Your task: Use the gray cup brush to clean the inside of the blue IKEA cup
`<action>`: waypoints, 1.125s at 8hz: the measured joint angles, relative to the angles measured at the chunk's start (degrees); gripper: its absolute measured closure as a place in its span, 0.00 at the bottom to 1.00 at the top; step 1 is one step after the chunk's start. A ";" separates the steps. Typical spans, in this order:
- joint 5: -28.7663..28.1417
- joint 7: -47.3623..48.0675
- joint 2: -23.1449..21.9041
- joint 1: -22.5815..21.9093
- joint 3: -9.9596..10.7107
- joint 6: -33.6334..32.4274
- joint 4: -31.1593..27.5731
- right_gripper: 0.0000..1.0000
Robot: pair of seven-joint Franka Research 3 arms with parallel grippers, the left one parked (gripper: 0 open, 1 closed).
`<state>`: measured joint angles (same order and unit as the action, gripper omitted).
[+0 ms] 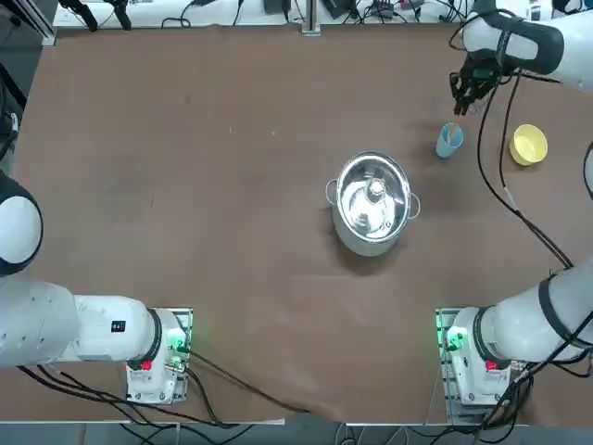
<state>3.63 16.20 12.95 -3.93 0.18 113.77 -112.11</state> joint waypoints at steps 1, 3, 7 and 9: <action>0.01 0.16 0.15 0.31 0.24 0.02 -0.03 0.97; 0.56 0.16 0.45 1.64 0.57 0.27 -0.03 0.97; 0.98 2.48 1.74 1.49 0.31 2.32 0.82 0.97; 0.93 4.28 2.25 0.85 -0.21 2.45 2.22 0.97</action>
<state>4.56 20.48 15.21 -3.08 -0.02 116.23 -109.89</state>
